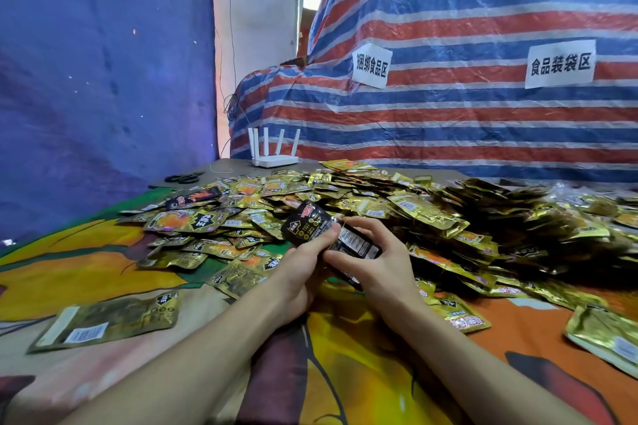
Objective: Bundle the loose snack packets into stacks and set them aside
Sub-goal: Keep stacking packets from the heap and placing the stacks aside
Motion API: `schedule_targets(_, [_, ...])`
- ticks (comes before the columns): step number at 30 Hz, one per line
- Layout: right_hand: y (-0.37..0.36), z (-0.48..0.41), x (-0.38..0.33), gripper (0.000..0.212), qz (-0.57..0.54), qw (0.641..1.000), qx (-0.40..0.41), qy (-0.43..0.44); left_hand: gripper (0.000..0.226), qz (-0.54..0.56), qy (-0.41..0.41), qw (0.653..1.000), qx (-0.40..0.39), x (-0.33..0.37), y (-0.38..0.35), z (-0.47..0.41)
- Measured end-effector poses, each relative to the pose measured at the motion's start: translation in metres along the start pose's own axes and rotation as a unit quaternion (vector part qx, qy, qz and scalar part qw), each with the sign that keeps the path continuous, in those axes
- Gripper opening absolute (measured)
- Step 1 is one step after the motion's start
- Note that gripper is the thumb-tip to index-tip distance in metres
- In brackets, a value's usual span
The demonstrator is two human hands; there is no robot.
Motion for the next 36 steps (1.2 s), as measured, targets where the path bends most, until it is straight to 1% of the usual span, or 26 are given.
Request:
schedule_targets(4, [0.0,-0.004,0.006,0.053,0.032,0.999,-0.022,-0.016,0.029,0.005,0.01,1.0,0.011,0.0,0.003,-0.001])
schedule_targets(6, [0.001,-0.004,0.005,0.055,0.093,0.996,-0.005,0.011,0.025,0.021,0.003,1.0,0.017,0.003,0.002,-0.001])
schedule_targets(7, [0.002,-0.004,0.003,0.059,0.141,0.989,0.003,0.038,0.025,0.031,0.004,0.999,0.012,0.003,0.0,0.0])
schedule_targets(9, [-0.002,-0.001,-0.002,0.071,0.224,0.97,-0.019,0.094,0.026,0.038,0.023,0.999,-0.002,0.002,-0.003,0.003])
schedule_targets(10, [-0.006,0.001,-0.003,0.076,0.254,0.96,-0.039,0.107,0.028,0.037,0.031,0.999,-0.006,0.001,-0.003,0.004])
schedule_targets(12, [-0.01,0.003,-0.004,0.078,0.302,0.945,-0.06,0.11,0.036,0.035,0.027,0.999,-0.011,0.0,-0.004,0.004])
schedule_targets(15, [-0.008,0.002,-0.013,0.073,0.33,0.935,-0.049,0.119,0.05,0.024,0.013,1.0,-0.012,0.001,-0.004,0.004])
schedule_targets(17, [0.001,-0.003,-0.025,0.066,0.339,0.932,-0.034,0.127,0.056,-0.004,-0.005,0.999,-0.032,0.004,-0.008,0.004])
schedule_targets(19, [0.019,-0.016,-0.036,0.054,0.36,0.925,-0.016,0.12,0.059,-0.039,-0.021,0.998,-0.036,0.006,-0.008,0.006])
schedule_targets(21, [0.043,-0.037,-0.045,0.041,0.394,0.913,0.016,0.102,0.066,-0.075,-0.016,0.997,-0.027,0.005,-0.003,0.004])
schedule_targets(24, [0.079,-0.074,-0.053,0.029,0.449,0.887,0.07,0.082,0.064,-0.084,-0.014,0.996,-0.036,0.002,-0.001,0.001])
schedule_targets(26, [0.099,-0.096,-0.05,0.027,0.473,0.875,0.087,0.058,0.059,-0.077,-0.018,0.996,-0.039,0.002,-0.001,0.0])
schedule_targets(28, [0.111,-0.108,-0.041,0.029,0.483,0.87,0.095,0.031,0.054,-0.078,-0.021,0.996,-0.043,0.001,-0.001,-0.002])
schedule_targets(29, [0.115,-0.112,-0.035,0.031,0.503,0.858,0.098,0.018,0.051,-0.08,-0.021,0.996,-0.045,0.0,-0.001,-0.003])
schedule_targets(30, [0.118,-0.114,-0.028,0.035,0.543,0.834,0.099,0.003,0.049,-0.082,-0.021,0.995,-0.046,0.0,-0.001,-0.004])
schedule_targets(32, [0.119,-0.114,-0.013,0.039,0.627,0.772,0.097,-0.024,0.048,-0.087,-0.019,0.995,-0.049,-0.001,-0.002,-0.005])
schedule_targets(33, [0.118,-0.113,-0.007,0.038,0.646,0.756,0.097,-0.029,0.048,-0.091,-0.018,0.994,-0.054,0.0,-0.002,-0.004])
schedule_targets(36, [0.11,-0.108,-0.001,0.038,0.665,0.74,0.095,-0.025,0.047,-0.1,-0.012,0.993,-0.063,0.0,-0.004,-0.001])
Point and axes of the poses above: each hand's wrist, its own z-axis away from the middle knuckle, its own y-axis out of the back of the hand, x = y × z, the point moved 5 cm from there along -z, towards the middle knuckle, and after that the axes turned 3 degrees about z, right-handed, at the moved point
